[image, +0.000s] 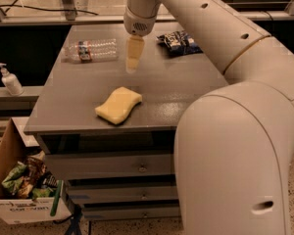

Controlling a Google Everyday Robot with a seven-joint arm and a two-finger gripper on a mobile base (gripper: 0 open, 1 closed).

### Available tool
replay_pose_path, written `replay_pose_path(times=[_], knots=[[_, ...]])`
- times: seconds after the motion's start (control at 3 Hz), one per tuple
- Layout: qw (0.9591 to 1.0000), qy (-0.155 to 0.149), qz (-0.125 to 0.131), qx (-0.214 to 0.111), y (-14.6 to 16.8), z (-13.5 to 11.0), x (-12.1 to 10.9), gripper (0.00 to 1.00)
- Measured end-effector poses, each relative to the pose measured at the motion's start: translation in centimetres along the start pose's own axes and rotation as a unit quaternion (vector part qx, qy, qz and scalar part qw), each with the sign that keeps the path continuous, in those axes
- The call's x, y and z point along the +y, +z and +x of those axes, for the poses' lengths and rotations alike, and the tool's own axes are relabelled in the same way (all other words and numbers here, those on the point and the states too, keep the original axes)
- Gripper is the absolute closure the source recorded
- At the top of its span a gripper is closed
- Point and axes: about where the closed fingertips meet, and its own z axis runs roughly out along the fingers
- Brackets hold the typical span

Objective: Place water bottle upright

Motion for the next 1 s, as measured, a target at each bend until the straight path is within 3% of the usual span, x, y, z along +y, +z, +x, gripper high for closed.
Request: replay_pose_path(times=[0.33, 0.67, 1.0], knots=[[0.9995, -0.006, 0.027, -0.014, -0.89, -3.95, -1.11, 0.0], [0.9995, -0.006, 0.027, -0.014, -0.88, -3.95, -1.11, 0.0], [0.9985, 0.028, 0.04, -0.023, -0.18, -3.84, -1.54, 0.0]])
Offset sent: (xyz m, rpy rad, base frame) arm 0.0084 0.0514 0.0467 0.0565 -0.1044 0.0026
